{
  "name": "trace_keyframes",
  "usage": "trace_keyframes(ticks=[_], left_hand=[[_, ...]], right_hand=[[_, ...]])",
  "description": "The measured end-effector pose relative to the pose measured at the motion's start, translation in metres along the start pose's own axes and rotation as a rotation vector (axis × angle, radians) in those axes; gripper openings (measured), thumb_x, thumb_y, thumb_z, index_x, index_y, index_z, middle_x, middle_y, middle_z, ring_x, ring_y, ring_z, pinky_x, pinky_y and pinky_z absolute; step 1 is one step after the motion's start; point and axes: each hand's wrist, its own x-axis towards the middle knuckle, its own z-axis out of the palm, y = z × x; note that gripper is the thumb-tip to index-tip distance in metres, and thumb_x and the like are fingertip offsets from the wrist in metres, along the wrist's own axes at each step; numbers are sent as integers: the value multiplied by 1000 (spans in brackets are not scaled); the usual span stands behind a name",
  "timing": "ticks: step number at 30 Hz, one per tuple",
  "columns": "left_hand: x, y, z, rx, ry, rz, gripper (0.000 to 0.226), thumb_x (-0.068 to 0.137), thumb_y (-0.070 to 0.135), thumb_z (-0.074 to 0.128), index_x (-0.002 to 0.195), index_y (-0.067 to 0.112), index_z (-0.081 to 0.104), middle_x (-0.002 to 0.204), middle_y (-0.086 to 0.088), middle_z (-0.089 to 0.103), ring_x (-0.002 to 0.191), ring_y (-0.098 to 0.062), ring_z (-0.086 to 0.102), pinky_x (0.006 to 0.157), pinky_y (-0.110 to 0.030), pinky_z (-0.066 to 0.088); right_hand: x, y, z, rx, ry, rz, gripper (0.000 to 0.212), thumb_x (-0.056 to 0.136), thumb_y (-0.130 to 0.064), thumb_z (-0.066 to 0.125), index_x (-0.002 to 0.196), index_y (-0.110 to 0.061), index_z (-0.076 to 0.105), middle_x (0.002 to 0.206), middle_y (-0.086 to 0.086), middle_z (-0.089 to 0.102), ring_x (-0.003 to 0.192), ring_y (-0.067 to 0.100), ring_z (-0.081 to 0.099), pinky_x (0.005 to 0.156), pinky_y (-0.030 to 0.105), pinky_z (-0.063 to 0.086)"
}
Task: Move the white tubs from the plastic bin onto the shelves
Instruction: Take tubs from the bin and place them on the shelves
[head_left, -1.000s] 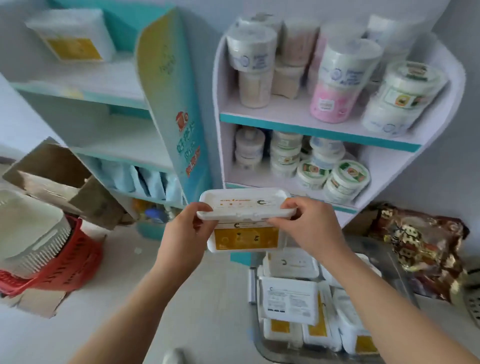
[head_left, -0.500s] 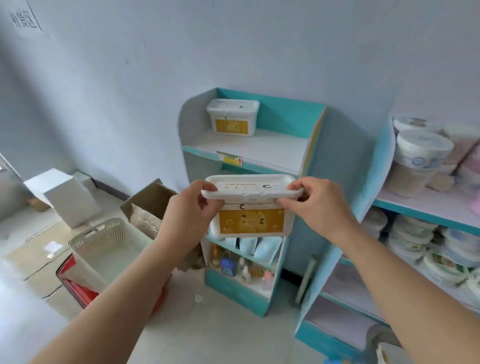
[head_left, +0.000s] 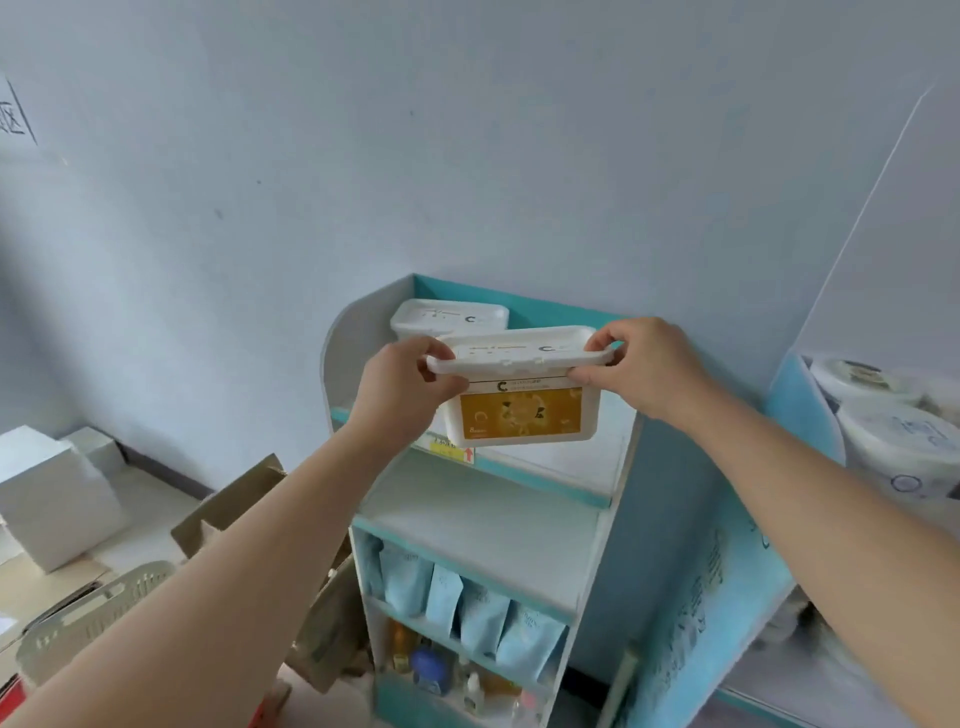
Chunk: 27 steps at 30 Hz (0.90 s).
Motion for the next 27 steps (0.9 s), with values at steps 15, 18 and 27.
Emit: trace_keyframes(ticks=[15, 18, 27], left_hand=[[142, -16, 86, 234, -299, 127, 25, 84, 32, 70, 106, 25, 61, 97, 0, 64, 76, -14, 59, 63, -23, 49], [157, -14, 92, 278, -364, 187, 23, 83, 34, 71, 103, 26, 61, 97, 0, 61, 81, -17, 58, 70, -27, 51], [171, -38, 106, 210, -295, 304, 33, 83, 37, 70, 112, 21, 66, 96, 1, 53, 87, -16, 50, 70, -25, 39]], right_hand=[[93, 47, 12, -455, -87, 162, 23, 80, -33, 72, 97, -19, 64, 99, -2, 60, 81, 17, 55, 55, 23, 38], [98, 52, 18, -603, -125, 210, 18, 79, -35, 70, 88, -21, 65, 91, -5, 61, 75, 15, 58, 53, 23, 41], [89, 51, 35, -669, -76, 253, 22, 85, -39, 64, 97, -21, 67, 101, -3, 64, 79, 13, 57, 55, 19, 40]])
